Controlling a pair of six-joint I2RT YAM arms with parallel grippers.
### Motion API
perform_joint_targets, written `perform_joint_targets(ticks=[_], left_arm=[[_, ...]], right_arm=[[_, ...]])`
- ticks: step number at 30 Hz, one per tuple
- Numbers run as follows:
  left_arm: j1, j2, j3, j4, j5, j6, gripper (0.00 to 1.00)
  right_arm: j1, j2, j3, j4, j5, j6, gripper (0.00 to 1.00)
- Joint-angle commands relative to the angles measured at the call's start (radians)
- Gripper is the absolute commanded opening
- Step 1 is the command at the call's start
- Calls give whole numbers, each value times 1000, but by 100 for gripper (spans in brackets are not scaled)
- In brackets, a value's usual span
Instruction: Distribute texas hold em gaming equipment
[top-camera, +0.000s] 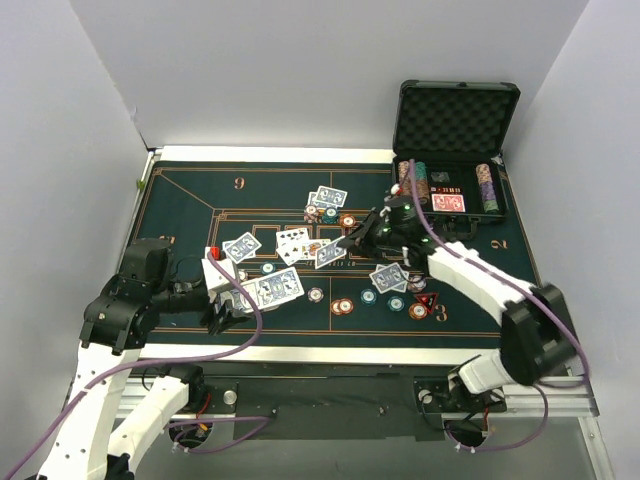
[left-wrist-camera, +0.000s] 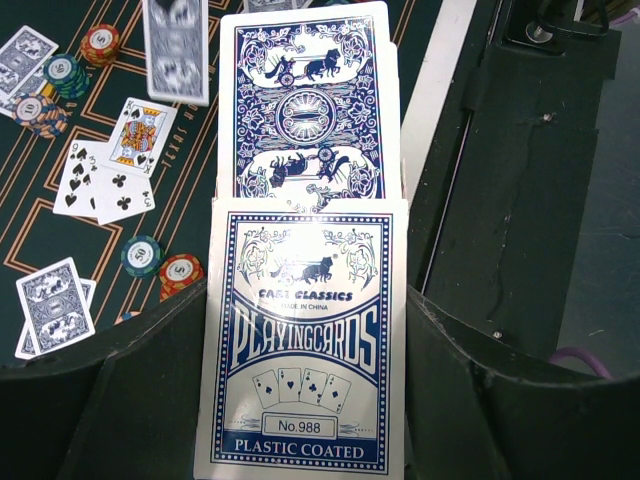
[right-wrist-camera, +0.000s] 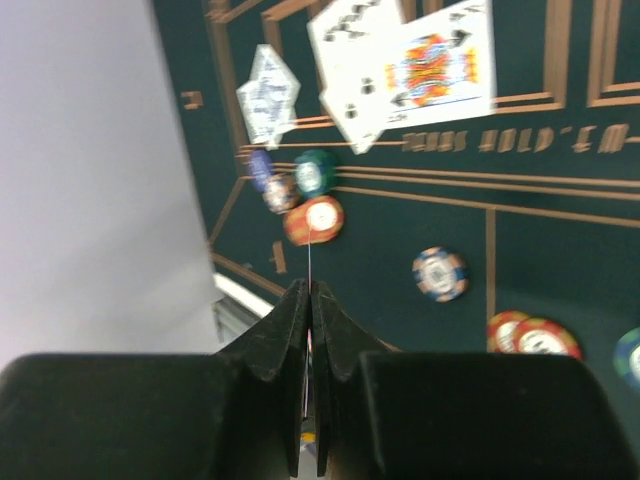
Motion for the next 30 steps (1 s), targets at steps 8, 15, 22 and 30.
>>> perform_joint_targets(ticks=[8,15,22,30], left_arm=[[5,-3,71,12,22,-16,29],[5,-1,74,11,28,-14,29],[5,-8,63,9,28,-10,29],[5,-18,61,8,22,-13,29]], right_arm=[[-1,407,218,74,28,-127,0],[7,539,284,22,96,-180,0],[27,564,301,-131,191,-274,0],[45,604,332,-204,257,-331,0]])
